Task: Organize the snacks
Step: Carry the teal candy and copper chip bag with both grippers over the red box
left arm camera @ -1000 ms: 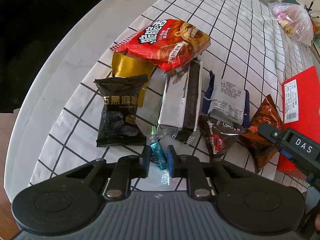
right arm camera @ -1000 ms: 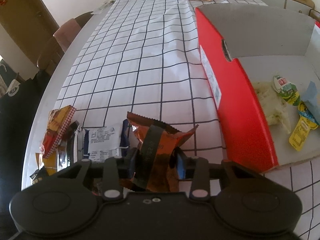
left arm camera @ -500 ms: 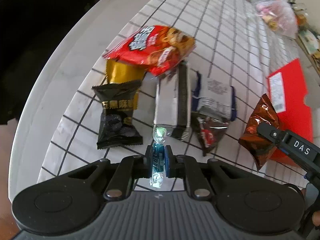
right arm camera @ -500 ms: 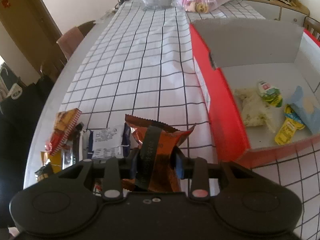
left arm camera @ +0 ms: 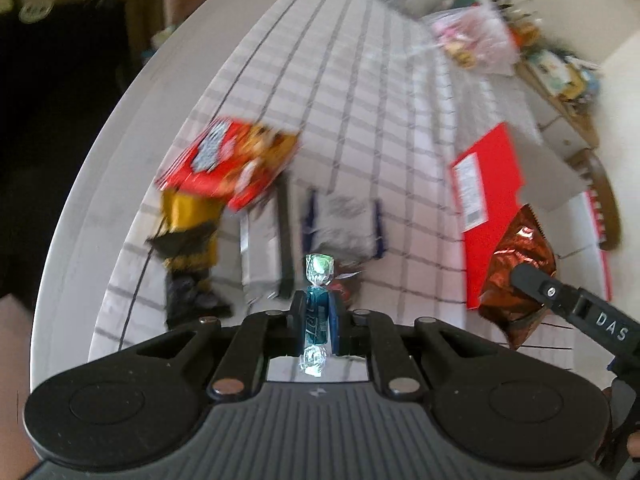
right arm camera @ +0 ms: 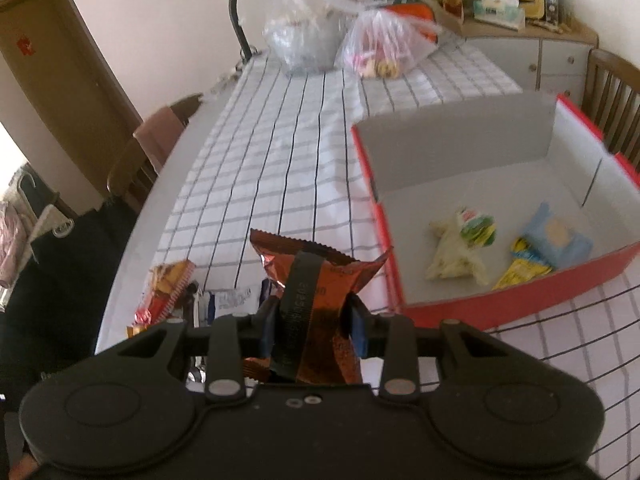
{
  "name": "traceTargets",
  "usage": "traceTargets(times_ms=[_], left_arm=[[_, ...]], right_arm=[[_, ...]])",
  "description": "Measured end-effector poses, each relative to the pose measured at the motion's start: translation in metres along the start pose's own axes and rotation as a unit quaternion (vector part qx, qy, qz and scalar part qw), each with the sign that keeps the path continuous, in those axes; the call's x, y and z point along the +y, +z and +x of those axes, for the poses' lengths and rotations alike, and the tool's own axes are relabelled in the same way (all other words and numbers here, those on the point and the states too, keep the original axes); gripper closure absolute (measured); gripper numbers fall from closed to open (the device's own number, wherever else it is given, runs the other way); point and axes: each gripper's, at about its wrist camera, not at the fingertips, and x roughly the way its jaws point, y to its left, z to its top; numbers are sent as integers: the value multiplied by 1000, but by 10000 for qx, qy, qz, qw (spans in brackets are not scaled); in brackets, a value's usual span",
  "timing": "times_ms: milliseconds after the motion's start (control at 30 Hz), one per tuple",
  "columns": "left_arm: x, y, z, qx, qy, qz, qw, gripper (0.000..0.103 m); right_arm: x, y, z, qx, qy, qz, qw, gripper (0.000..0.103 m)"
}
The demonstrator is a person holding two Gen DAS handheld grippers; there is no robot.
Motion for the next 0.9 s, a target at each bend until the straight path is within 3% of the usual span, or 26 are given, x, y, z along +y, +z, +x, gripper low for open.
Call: traceTargets(times_ms=[200,533,900], left_arm=[[-42,13,-20,-313,-278,580,9974,92],[-127,31,-32,-663,-615,1498,9846,92],[-215,46,-11,-722,-730,1926,9759,92]], right_arm=[[-17,14,-32,-309,-24,-72,9995,69],[-71,43,-65,-854,-296,-117,9958,69],[-137,65,-63,-953,-581,-131,9937,69]])
